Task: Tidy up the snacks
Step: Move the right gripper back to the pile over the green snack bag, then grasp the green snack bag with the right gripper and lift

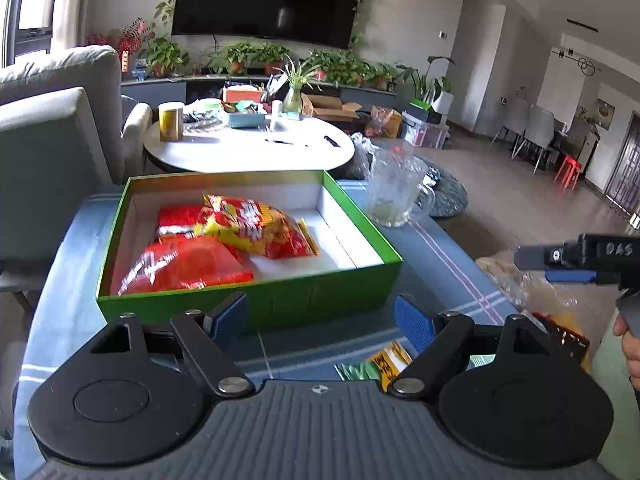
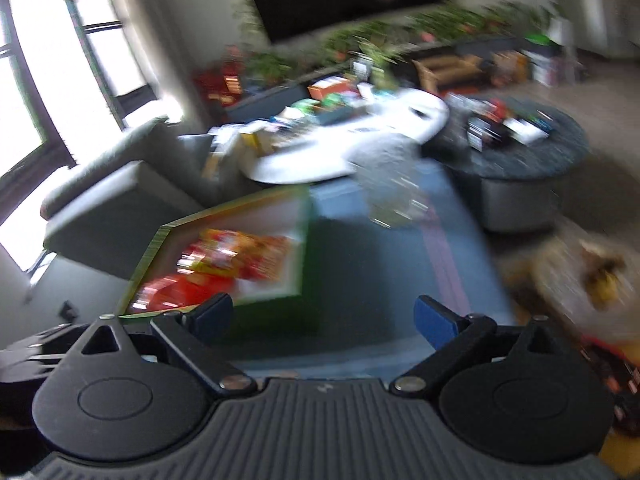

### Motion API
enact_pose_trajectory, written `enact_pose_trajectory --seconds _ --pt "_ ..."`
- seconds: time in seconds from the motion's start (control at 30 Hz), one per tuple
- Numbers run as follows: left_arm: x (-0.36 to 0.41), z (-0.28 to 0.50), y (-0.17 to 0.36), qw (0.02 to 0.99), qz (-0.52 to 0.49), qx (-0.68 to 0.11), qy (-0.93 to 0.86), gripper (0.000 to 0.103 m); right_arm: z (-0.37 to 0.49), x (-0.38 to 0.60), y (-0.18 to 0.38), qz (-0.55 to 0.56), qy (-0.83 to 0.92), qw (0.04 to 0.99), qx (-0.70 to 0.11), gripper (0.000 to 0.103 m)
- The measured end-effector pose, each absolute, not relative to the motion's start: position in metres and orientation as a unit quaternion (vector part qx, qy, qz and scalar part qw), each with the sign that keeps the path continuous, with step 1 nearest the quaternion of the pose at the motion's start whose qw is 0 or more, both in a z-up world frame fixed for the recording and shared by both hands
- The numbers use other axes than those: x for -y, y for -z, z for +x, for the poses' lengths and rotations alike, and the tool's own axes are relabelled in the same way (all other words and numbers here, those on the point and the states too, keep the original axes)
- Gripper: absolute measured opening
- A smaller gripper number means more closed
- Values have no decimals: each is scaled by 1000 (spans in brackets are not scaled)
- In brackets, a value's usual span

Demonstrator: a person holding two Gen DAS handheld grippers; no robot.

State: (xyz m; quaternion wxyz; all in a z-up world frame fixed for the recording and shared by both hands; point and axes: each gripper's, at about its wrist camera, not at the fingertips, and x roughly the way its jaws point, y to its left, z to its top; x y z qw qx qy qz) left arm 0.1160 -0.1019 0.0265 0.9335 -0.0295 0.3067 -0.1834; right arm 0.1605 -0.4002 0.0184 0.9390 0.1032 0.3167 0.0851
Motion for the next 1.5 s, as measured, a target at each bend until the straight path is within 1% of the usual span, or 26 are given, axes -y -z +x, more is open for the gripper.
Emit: enact_pose_trajectory --seconds 0.2,0.33,0.43,0.53,0.87,1.03,1.17,1.3,1.5 --pt "107 110 -22 931 -25 -313 186 78 154 439 18 133 -16 927 -350 78" --pt "110 109 -17 928 -22 -322 186 78 152 451 38 149 -2 916 -372 81" --pt "112 109 -12 926 -21 -328 187 78 152 449 53 173 -12 903 -393 84" --pt "111 110 -8 924 -23 -335 183 78 157 429 63 183 -36 896 -403 84" --pt "93 113 3 921 -36 -350 166 78 186 352 62 179 -138 884 -410 84" --pt "93 114 12 915 -41 -361 177 78 183 352 64 186 -155 880 -409 84" --pt "93 118 15 912 -48 -365 184 78 178 367 59 217 -153 879 -397 84" --pt "98 125 21 901 -52 -377 208 78 172 375 53 220 -143 884 -386 84" --pt "117 140 27 896 -40 -383 221 78 178 372 60 215 -135 879 -404 84"
